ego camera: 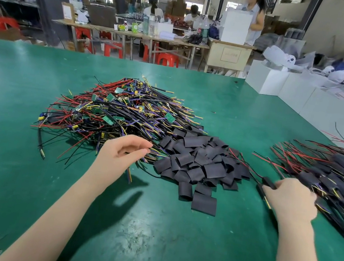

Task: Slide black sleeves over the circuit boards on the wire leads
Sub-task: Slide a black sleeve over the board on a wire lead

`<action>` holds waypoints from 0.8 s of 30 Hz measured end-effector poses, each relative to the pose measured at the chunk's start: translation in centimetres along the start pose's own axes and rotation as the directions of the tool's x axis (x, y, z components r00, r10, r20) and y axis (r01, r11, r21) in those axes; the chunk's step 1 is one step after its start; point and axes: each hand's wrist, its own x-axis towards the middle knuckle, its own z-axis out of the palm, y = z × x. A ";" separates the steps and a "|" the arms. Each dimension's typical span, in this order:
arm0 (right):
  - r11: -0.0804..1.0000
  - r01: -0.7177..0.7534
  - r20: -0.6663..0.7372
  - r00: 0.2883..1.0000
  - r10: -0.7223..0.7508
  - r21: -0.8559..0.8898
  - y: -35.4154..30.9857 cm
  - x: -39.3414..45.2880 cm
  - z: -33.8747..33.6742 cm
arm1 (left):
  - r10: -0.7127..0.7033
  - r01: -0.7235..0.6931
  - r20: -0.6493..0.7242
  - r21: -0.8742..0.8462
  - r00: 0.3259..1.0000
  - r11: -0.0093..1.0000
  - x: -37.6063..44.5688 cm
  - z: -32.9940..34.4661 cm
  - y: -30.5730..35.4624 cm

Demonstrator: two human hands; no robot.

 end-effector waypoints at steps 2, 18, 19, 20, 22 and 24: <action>1.000 0.019 -0.032 0.999 -0.020 -0.016 -0.2 -0.1 0.0 | 0.012 -0.011 -0.068 0.018 0.998 1.000 0.2 -0.3 -0.2; 0.642 0.765 0.044 0.644 -0.764 -0.056 -5.6 -3.6 3.6 | 0.105 0.119 -0.318 0.612 0.942 0.782 1.0 -1.7 -3.8; 0.634 0.769 0.059 0.639 -0.767 -0.079 -5.6 -3.5 3.7 | 0.133 0.104 -0.322 0.623 0.937 0.775 1.1 -1.7 -3.6; 0.628 0.773 0.061 0.634 -0.771 -0.087 -5.5 -3.4 3.7 | 0.153 0.095 -0.317 0.645 0.936 0.758 1.2 -1.8 -3.6; 0.633 0.770 0.041 0.637 -0.770 -0.072 -5.5 -3.2 3.7 | 0.159 0.096 -0.273 0.729 0.949 0.677 1.2 -1.9 -3.6; 0.648 0.760 0.022 0.649 -0.760 -0.050 -5.4 -3.2 3.7 | 0.143 0.101 -0.232 0.791 0.962 0.604 1.1 -2.0 -3.7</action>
